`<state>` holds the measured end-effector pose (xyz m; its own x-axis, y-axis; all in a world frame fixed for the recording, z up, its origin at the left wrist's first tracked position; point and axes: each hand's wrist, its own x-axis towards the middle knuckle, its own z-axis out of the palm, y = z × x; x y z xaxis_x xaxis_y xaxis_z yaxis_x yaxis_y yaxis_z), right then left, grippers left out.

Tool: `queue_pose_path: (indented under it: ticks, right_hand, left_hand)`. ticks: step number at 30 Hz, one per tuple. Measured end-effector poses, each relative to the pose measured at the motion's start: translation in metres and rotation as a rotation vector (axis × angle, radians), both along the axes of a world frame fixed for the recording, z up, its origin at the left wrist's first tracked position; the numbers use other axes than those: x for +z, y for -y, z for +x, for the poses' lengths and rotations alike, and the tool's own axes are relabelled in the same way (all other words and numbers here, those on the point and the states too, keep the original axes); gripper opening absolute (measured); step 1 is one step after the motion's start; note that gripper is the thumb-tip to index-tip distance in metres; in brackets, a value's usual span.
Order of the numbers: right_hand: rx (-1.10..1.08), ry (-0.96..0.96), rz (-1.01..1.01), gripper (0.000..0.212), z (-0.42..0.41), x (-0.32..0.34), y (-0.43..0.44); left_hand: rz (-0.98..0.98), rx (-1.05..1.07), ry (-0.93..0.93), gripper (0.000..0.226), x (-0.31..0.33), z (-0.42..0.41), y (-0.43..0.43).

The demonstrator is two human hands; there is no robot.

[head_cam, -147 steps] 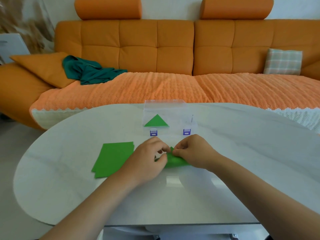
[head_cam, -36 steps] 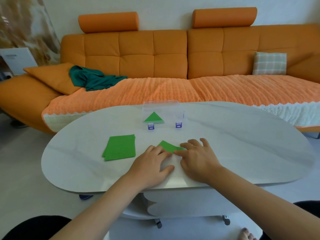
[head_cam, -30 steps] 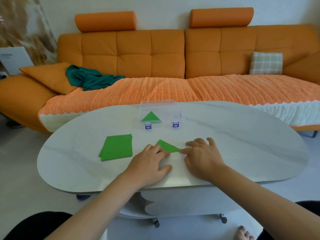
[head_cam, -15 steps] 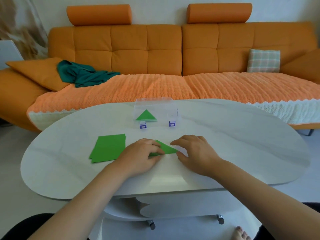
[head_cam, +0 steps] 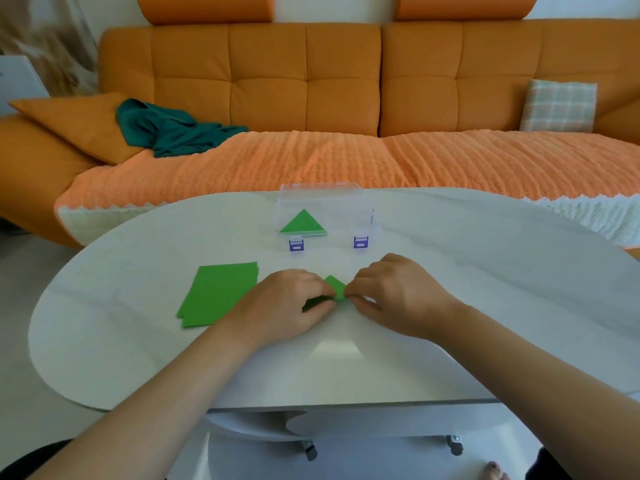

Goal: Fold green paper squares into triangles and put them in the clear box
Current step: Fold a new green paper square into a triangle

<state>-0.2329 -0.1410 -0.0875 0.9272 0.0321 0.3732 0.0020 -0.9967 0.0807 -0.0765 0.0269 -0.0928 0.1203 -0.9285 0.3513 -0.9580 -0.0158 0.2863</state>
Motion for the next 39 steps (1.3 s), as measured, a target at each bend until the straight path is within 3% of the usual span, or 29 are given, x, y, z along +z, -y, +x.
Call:
queue_pose_path:
  ticks: [6, 17, 24, 36, 39]
  right_hand:
    - [-0.054, 0.134, 0.133, 0.021, 0.004, 0.006, -0.001]
    - [-0.06, 0.277, 0.345, 0.009, 0.004, 0.012, -0.02]
    - [-0.123, 0.272, 0.357, 0.008, 0.004, 0.014, -0.021]
    - [-0.323, 0.171, 0.266, 0.008, -0.001, 0.012, 0.009]
    - [-0.303, 0.245, 0.307, 0.009, -0.001, 0.012, 0.005]
  left_hand:
    - [-0.165, 0.101, 0.01, 0.026, 0.004, -0.002, -0.004]
    - [-0.174, 0.109, -0.109, 0.023, 0.008, -0.009, 0.0]
    - [-0.188, 0.089, -0.121, 0.011, 0.011, -0.011, 0.001]
    - [-0.225, 0.218, -0.058, 0.011, 0.015, 0.016, -0.009]
    - [-0.24, 0.206, -0.066, 0.006, 0.016, 0.015, -0.01]
